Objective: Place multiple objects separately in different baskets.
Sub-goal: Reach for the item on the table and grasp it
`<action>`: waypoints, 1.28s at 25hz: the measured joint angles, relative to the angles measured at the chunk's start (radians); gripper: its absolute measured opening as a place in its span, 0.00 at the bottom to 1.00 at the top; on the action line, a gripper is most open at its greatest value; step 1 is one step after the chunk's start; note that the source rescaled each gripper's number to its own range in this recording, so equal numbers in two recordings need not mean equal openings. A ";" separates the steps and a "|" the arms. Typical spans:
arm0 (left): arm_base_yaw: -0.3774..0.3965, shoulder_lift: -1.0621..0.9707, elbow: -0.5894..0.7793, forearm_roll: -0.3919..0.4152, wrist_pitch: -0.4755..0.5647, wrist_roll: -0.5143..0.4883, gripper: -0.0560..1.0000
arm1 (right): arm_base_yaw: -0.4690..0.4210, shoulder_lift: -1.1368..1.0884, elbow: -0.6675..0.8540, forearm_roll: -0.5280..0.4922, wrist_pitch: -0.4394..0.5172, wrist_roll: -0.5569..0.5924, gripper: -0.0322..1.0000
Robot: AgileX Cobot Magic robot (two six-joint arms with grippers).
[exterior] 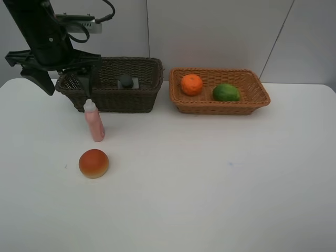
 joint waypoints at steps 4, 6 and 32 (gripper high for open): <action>0.000 0.037 0.004 0.000 -0.033 0.001 0.97 | 0.000 0.000 0.000 0.000 0.000 0.000 0.84; 0.000 0.048 0.008 -0.001 -0.046 0.003 0.97 | 0.000 0.000 0.000 0.000 0.000 0.000 0.84; -0.022 0.241 0.013 -0.042 -0.218 0.094 0.97 | 0.000 0.000 0.000 0.000 0.000 0.000 0.84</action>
